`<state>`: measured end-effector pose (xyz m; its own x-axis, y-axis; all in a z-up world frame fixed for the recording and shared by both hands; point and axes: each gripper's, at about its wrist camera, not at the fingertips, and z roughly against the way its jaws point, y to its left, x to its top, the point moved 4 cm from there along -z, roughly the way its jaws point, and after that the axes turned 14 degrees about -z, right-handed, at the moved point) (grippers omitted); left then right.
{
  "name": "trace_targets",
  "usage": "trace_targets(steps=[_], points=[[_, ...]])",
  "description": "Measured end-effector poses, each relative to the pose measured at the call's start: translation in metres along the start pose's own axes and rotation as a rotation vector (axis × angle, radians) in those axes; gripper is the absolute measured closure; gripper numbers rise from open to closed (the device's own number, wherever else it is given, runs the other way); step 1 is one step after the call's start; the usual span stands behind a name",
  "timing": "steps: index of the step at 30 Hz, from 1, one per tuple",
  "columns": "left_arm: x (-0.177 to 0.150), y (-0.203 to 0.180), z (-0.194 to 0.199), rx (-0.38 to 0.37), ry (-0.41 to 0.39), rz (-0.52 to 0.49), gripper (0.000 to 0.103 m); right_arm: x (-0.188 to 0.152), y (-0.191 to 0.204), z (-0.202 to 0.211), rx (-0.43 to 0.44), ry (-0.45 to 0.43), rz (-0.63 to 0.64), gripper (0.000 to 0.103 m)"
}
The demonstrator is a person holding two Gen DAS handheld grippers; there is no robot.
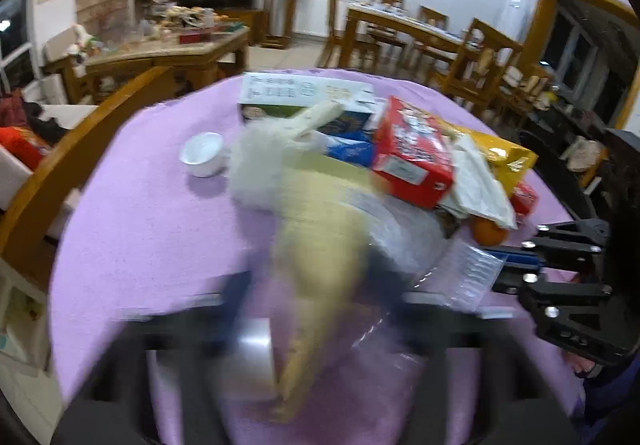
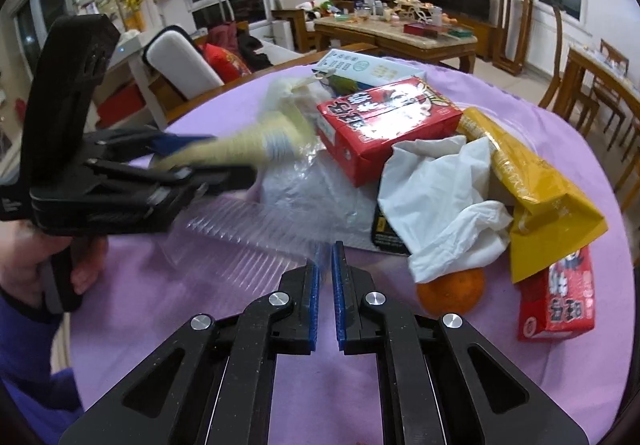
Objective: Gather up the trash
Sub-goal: 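Grasp the tan paper packet with the left tool while the right tool grasps the clear plastic cups, then carry both items over the black bin and open both tools to drop them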
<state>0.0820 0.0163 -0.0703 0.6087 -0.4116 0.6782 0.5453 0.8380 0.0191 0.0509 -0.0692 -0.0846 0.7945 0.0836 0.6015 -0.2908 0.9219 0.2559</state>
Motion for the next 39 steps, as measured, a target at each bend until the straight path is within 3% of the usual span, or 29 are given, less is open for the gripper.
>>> trace_targets(steps=[8,12,18,26,30,34,39], points=[[-0.003,0.001,0.028,-0.026,-0.122,0.041,0.068,-0.002,-0.001,0.012,0.014,-0.035,-0.045,0.097],[0.001,-0.002,0.053,-0.008,-0.187,0.069,0.068,0.006,-0.008,0.042,0.041,-0.133,-0.09,0.097],[0.021,-0.017,0.074,-0.012,-0.254,0.084,0.068,0.018,-0.054,0.097,0.06,-0.296,-0.217,0.097],[0.081,-0.106,0.043,-0.121,-0.263,-0.018,0.068,0.005,-0.191,0.19,-0.003,-0.498,-0.477,0.096],[0.115,-0.165,0.01,-0.222,-0.246,-0.077,0.068,-0.007,-0.271,0.231,-0.123,-0.584,-0.594,0.096],[0.148,-0.234,-0.034,-0.314,-0.212,-0.159,0.068,-0.023,-0.339,0.251,-0.254,-0.603,-0.683,0.096],[0.177,-0.29,-0.085,-0.404,-0.158,-0.201,0.068,-0.049,-0.424,0.251,-0.393,-0.544,-0.787,0.096]])
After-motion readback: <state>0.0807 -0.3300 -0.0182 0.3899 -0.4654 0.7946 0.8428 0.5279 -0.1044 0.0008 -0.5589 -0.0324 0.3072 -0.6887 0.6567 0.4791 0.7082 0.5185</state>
